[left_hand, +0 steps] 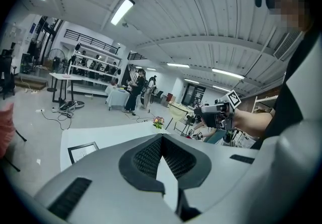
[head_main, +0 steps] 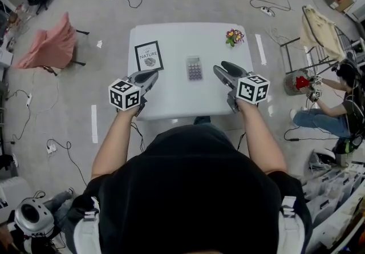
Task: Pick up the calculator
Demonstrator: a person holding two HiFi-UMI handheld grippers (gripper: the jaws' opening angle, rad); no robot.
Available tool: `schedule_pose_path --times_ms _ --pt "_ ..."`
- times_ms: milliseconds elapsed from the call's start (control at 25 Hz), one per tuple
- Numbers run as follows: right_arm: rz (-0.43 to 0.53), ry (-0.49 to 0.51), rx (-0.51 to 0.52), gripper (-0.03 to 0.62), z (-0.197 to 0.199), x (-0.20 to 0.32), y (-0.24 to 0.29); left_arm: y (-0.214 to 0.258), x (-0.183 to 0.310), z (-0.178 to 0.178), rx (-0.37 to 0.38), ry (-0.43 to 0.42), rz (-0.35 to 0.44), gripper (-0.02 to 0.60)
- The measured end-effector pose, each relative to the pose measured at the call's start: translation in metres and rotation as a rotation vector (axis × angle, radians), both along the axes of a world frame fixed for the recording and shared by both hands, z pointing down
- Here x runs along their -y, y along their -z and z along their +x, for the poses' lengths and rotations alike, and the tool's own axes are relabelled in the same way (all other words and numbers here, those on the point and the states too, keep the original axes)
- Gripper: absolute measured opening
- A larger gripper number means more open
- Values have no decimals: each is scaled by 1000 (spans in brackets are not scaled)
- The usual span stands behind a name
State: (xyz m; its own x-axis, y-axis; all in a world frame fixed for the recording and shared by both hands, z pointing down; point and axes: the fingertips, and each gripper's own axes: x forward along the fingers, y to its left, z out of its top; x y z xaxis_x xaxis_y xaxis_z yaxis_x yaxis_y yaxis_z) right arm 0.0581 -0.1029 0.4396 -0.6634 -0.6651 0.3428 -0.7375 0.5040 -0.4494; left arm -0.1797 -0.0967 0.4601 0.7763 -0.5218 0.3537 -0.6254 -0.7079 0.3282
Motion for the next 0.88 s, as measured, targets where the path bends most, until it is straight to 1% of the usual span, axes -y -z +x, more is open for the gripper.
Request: schedule_pose_path --times_ms 440,600,880 --pt "3 42 -2 209 -3 17 -4 2 7 -2 21 20 6 17" --pt "1 54 17 209 -4 25 -4 2 10 -1 21 35 5 17" --pt "-9 70 28 209 10 57 -9 -8 28 13 23 55 -23 17"
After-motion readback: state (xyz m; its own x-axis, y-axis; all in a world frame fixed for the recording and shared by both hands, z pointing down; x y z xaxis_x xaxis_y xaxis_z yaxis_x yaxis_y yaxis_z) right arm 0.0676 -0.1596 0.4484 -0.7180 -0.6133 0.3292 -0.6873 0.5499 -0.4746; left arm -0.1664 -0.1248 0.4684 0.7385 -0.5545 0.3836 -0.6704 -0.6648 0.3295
